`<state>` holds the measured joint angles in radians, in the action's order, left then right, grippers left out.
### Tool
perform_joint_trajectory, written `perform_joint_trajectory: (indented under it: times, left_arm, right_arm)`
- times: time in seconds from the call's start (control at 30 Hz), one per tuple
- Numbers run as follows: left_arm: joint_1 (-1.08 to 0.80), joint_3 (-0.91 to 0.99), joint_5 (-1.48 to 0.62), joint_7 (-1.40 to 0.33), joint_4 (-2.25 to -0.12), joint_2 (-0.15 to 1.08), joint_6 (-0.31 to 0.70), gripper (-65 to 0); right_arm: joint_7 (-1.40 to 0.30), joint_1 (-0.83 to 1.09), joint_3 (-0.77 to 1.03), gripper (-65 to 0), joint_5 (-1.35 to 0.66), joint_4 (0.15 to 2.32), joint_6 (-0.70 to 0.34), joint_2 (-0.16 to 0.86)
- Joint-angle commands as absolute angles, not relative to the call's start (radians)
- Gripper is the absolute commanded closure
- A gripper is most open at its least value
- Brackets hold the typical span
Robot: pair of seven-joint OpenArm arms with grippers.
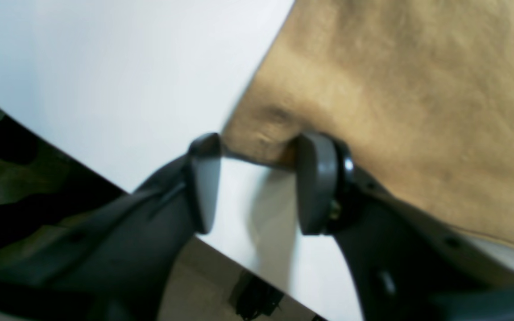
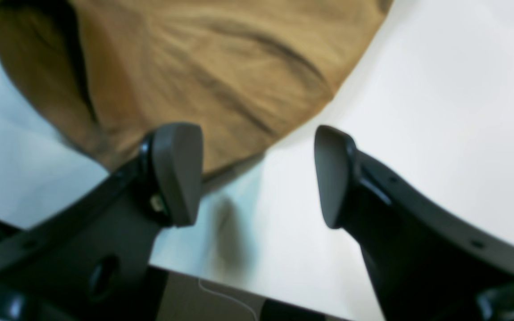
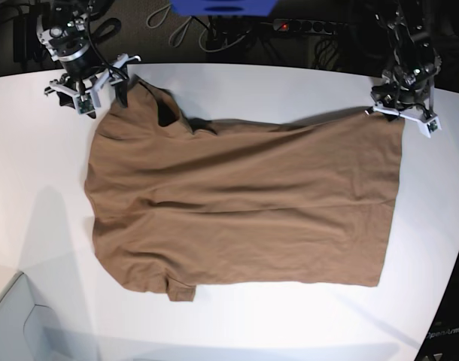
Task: Layout the t-shirt on the table in an organized manner, then fold the t-shirt properly
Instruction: 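Grasp the collar-side corners with both grippers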
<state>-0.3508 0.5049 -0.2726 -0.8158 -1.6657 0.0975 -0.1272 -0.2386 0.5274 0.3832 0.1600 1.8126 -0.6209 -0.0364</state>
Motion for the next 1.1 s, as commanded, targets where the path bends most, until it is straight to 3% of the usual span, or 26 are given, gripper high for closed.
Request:
perform_joint_trajectory:
  times: [0.0,0.2,0.3,0.63,1.07]
  left_arm:
    - [-0.361,0.501,-0.28,-0.86,-1.661,0.099,-0.13,-23.9]
    - [-0.358,0.501,-0.283,-0.86,-1.661,0.099,-0.13,-11.1]
    - [-0.358,0.501,-0.285,-0.86,-1.662,0.094,-0.13,-0.6]
    - [-0.358,0.501,-0.285,-0.86,-1.669,0.09,-0.13,0.0]
    - [-0.361,0.506,-0.285,-0.862,-1.67,0.09,-0.13,0.0]
  right_arm:
    - [-0.214,0.538,0.386,-39.6,0.148,1.831,-0.616,-0.036]
    - [-0.214,0.567,0.386,-39.6,0.148,1.828,-0.616,-0.036]
    - [-0.216,0.575,0.386,-39.6,0.145,1.825,-0.616,-0.039]
    - [-0.216,0.575,0.378,-39.7,0.145,1.822,-0.619,-0.111]
    - [-0.216,0.564,0.335,-39.0,0.145,1.715,-0.619,-0.111]
